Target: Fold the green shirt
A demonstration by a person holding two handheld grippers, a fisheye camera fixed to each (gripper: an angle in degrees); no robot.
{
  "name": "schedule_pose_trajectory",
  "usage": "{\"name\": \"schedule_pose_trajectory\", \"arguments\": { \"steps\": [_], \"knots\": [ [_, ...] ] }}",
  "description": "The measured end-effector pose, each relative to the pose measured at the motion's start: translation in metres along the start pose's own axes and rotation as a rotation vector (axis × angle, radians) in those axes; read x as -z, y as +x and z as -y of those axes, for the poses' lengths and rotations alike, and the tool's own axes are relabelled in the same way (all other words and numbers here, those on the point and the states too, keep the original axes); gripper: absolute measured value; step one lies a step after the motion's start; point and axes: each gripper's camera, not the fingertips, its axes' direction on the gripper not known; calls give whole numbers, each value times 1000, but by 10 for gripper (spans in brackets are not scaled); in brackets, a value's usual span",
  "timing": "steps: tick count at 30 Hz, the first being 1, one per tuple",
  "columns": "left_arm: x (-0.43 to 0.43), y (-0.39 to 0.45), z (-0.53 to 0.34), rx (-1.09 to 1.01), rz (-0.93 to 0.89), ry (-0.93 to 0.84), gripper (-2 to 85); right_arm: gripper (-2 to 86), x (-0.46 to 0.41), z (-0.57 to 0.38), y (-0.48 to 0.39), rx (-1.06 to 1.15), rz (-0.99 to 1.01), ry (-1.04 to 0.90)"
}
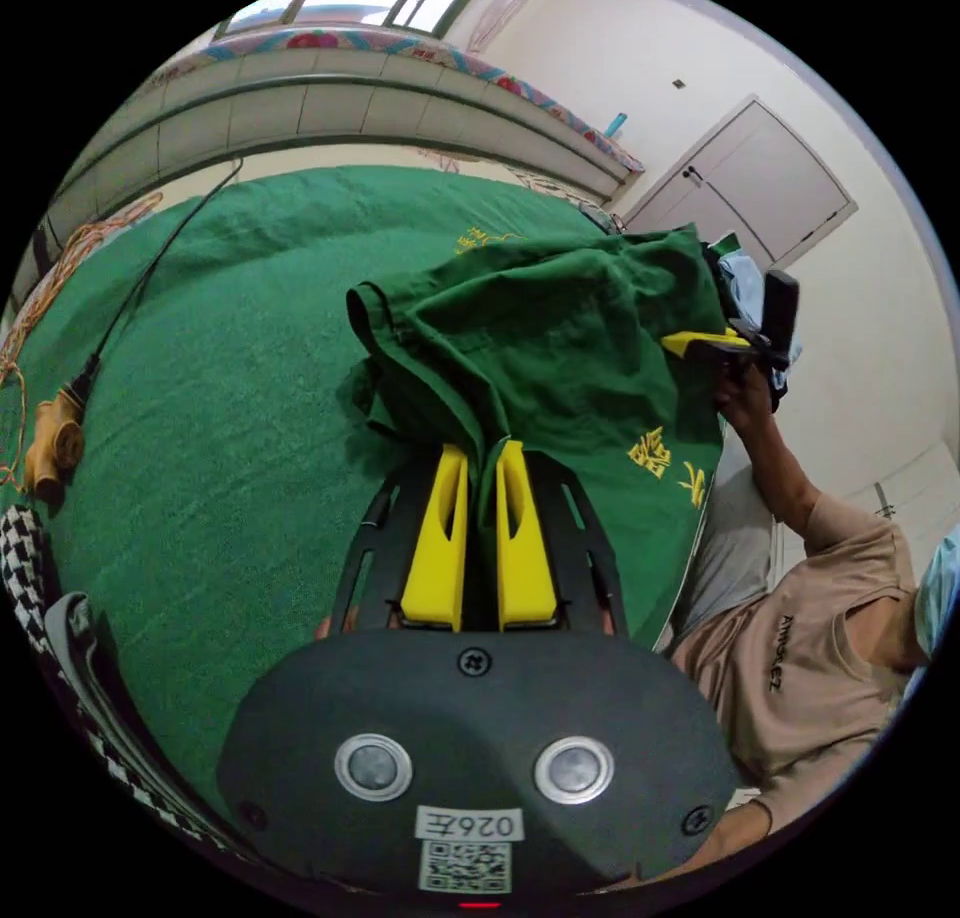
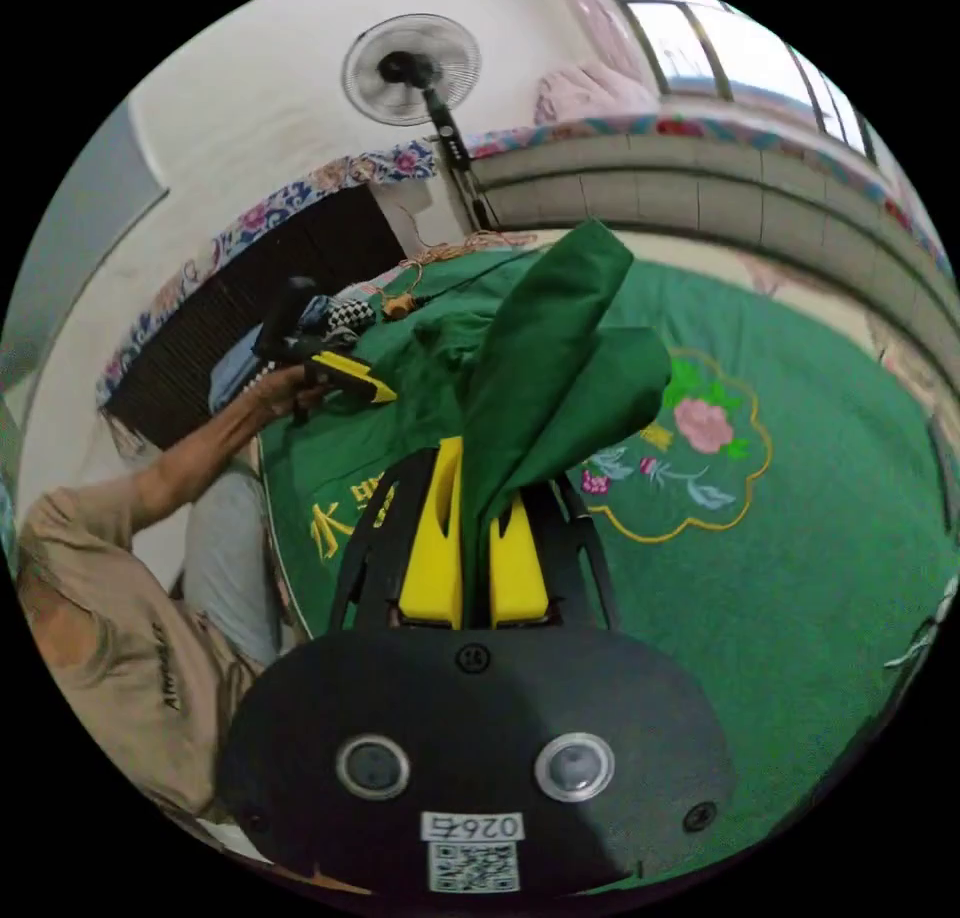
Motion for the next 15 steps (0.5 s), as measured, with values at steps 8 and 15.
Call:
{"name": "schedule_pose_trajectory", "arguments": {
  "steps": [8, 15],
  "knots": [
    [31, 142, -16, -174, 131, 341, 37, -9, 138, -53, -213, 319, -490, 261],
    [30, 324, 9, -447, 365, 481, 34, -10, 266, -112, -249, 124, -438, 449]
  ]
}}
